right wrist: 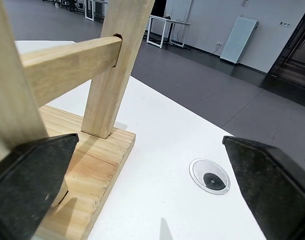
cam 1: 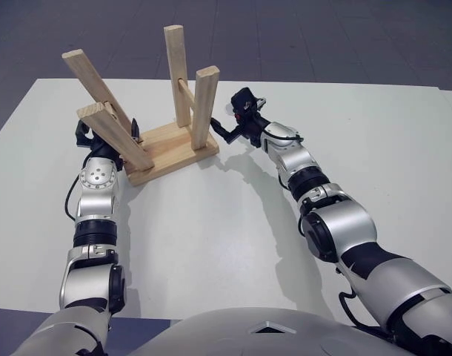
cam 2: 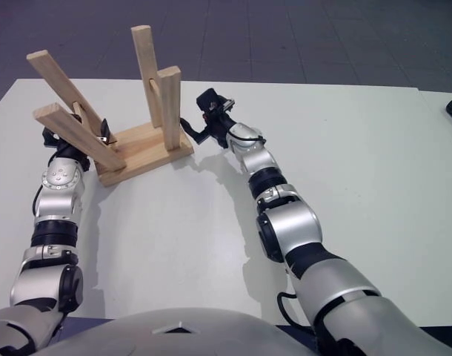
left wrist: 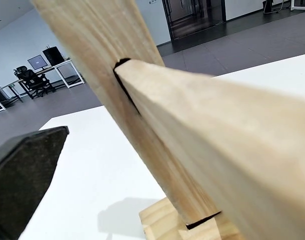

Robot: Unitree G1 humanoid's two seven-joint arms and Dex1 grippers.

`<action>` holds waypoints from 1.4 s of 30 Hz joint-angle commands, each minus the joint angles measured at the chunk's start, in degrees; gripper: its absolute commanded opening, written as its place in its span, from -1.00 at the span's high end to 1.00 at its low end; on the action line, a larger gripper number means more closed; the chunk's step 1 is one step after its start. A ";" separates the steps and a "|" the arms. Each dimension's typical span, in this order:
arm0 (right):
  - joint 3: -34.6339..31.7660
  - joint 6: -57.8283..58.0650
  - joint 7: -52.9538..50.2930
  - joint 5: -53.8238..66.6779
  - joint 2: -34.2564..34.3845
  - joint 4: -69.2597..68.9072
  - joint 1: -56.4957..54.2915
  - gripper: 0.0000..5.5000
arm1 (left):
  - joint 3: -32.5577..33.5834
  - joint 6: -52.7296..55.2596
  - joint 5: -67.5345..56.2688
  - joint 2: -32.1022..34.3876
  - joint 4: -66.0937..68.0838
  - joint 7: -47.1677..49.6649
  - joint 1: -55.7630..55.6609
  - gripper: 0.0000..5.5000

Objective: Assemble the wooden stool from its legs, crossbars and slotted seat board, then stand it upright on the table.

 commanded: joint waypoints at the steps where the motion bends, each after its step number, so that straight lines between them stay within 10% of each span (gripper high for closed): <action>1: 2.49 0.76 7.68 1.48 3.48 -6.03 1.85 -0.96 | -2.69 -1.94 0.18 -1.58 -1.47 -2.05 1.05 -0.96; 17: 12.80 19.62 13.95 3.88 2.99 -43.02 18.92 -0.96 | -9.05 -3.34 -0.61 -2.23 -3.51 -10.90 2.32 -0.96; 42: 10.74 34.24 13.74 5.15 -7.97 -60.82 23.70 -0.96 | -18.69 0.96 0.08 -12.38 -10.08 -10.77 -0.33 -0.96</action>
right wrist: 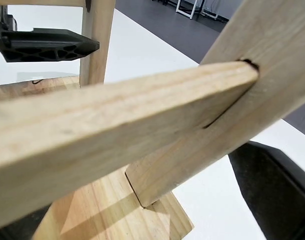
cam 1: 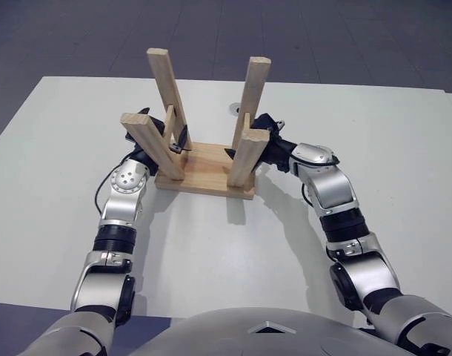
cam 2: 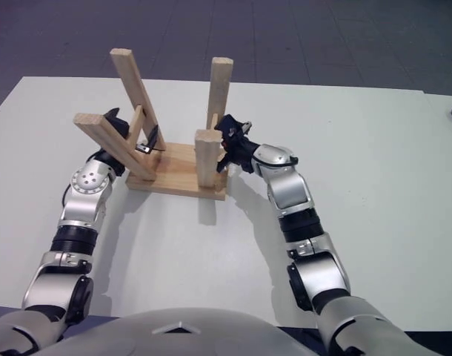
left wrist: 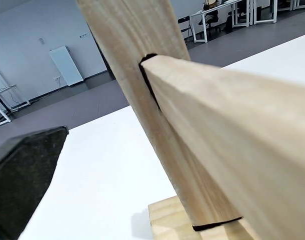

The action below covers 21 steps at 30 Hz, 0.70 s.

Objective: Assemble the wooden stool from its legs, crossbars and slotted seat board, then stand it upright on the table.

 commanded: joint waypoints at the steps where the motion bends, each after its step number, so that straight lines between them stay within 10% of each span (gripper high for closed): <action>1: 3.00 -1.48 3.51 4.11 3.14 -4.14 -2.06 -0.96 | -6.57 3.17 2.64 -7.01 -1.71 -0.10 -2.36 -0.96; 21: -4.49 -6.68 6.53 3.05 -12.17 7.46 -2.29 -0.96 | -7.96 13.11 4.84 -7.78 -11.21 0.82 -0.55 -0.96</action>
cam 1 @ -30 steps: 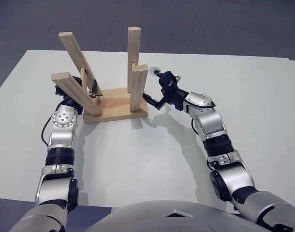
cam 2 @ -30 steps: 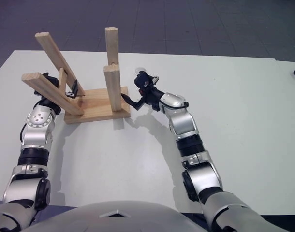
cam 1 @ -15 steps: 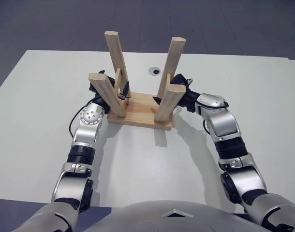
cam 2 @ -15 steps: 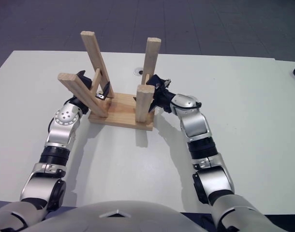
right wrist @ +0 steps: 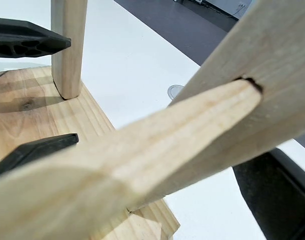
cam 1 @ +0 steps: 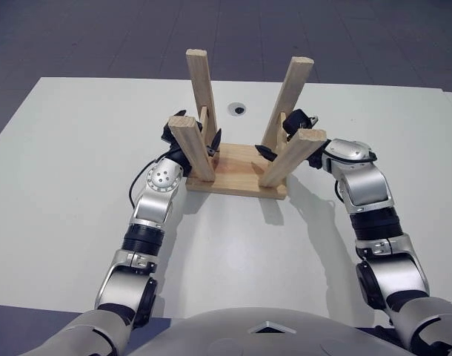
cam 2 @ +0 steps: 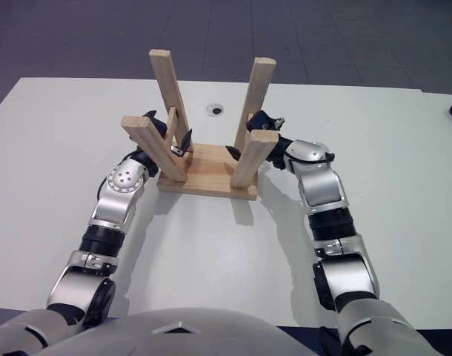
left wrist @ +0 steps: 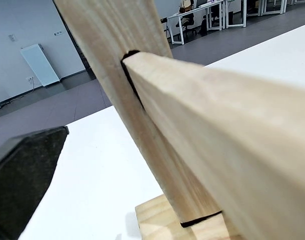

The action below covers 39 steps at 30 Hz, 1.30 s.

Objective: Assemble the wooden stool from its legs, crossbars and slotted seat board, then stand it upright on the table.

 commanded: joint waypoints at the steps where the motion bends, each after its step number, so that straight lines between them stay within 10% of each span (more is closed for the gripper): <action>1: -1.27 -5.87 3.85 1.78 -2.79 7.05 -1.90 -0.96 | -1.67 3.71 0.24 -0.51 -4.46 -2.04 -0.06 -0.96; 23: -12.56 -16.59 5.38 4.28 -19.05 21.75 6.35 -0.96 | 12.27 6.14 -1.80 17.41 -6.82 -7.56 16.48 -0.96; 34: -25.32 -2.37 28.48 29.07 -31.70 -17.58 21.38 -0.96 | 35.05 25.40 -53.15 36.66 -56.52 -39.47 29.30 -0.96; 39: -22.95 2.78 28.99 35.12 -31.52 -22.11 14.26 -0.96 | 23.92 28.05 -49.23 37.09 -51.11 -35.13 16.11 -0.96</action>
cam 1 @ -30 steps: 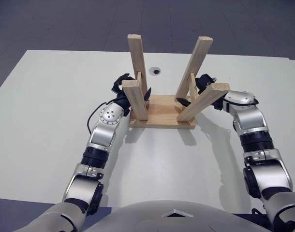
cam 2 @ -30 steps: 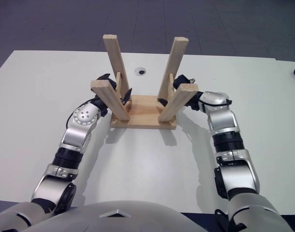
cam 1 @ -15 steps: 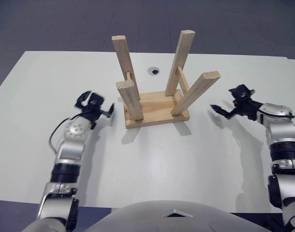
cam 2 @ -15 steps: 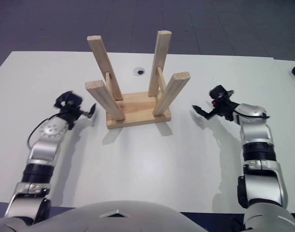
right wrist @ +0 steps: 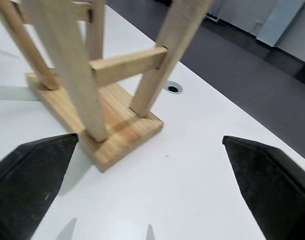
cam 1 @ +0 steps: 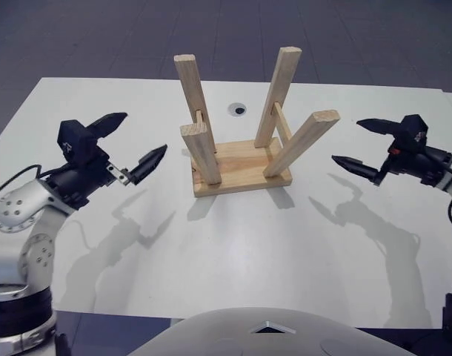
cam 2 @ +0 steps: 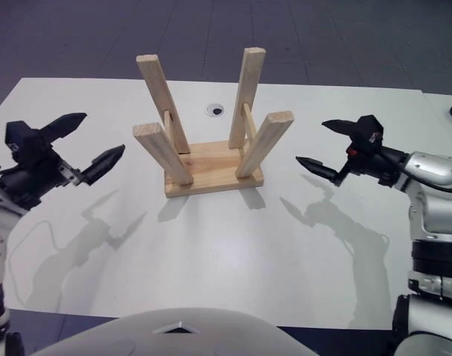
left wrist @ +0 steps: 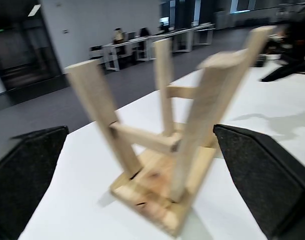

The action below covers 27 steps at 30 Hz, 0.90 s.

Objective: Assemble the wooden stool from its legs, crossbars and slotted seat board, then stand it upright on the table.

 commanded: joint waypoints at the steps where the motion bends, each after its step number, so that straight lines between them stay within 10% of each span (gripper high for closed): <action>1: 2.54 4.71 0.14 5.93 0.15 -4.96 -8.65 -0.96 | -9.98 3.18 2.37 0.09 3.28 2.69 -11.44 -0.96; 8: 12.14 3.44 -2.15 3.02 7.87 1.59 -16.03 -0.89 | -18.84 1.34 10.31 -5.52 11.89 7.36 -18.42 -0.96; 27: 11.67 4.25 -3.53 3.45 9.15 1.38 -12.10 0.18 | -18.14 3.11 8.83 -8.35 10.59 7.56 -15.24 0.15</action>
